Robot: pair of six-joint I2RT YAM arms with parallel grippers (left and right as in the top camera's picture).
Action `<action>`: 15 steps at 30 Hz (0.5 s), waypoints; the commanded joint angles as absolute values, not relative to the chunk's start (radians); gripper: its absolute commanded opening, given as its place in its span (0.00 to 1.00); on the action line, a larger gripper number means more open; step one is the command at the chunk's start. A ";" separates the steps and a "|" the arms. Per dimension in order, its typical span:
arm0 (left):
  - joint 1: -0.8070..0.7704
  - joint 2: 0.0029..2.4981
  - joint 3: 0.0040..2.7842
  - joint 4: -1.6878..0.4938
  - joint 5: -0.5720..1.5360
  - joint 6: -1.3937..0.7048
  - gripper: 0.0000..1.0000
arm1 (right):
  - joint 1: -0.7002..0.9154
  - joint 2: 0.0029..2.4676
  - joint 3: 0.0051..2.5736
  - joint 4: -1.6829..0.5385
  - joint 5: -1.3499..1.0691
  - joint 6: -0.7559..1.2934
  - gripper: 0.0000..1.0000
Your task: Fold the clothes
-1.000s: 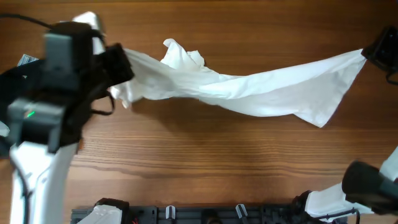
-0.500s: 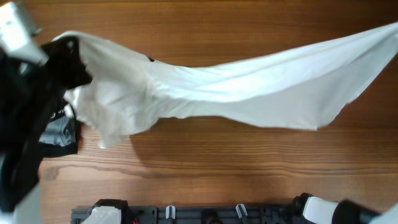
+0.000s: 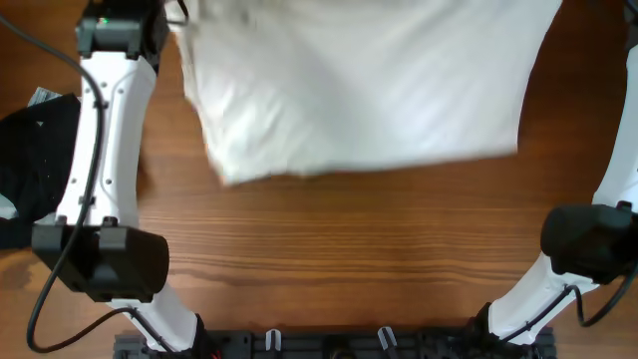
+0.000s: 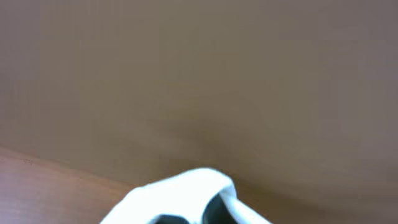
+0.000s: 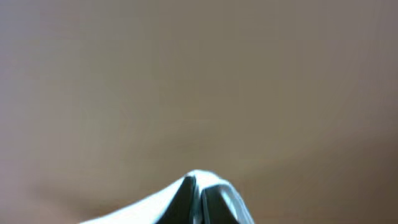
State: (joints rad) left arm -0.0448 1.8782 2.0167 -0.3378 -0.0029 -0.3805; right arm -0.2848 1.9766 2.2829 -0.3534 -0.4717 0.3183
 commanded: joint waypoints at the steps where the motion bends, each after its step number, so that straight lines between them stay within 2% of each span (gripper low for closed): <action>1: -0.004 1.827 2.289 -0.250 -0.012 -0.400 0.04 | -0.330 1.850 2.306 -0.237 -0.365 0.442 0.04; 4: 0.008 1.827 2.455 -0.371 0.056 -0.399 0.04 | -0.364 1.813 2.306 -0.305 -0.336 0.393 0.04; 6: 0.005 1.825 2.470 -0.601 0.134 -0.400 0.04 | -0.362 1.819 2.302 -0.477 -0.331 0.290 0.04; 7: -0.001 1.836 2.465 -0.800 0.152 -0.399 0.04 | -0.356 1.837 2.302 -0.606 -0.328 0.224 0.04; 10: -0.020 1.916 2.426 -1.179 0.152 -0.397 0.04 | -0.328 1.904 2.297 -0.881 -0.329 0.100 0.04; 15: -0.078 2.099 2.283 -1.481 0.161 -0.360 0.04 | -0.272 2.083 2.297 -1.326 -0.265 -0.025 0.04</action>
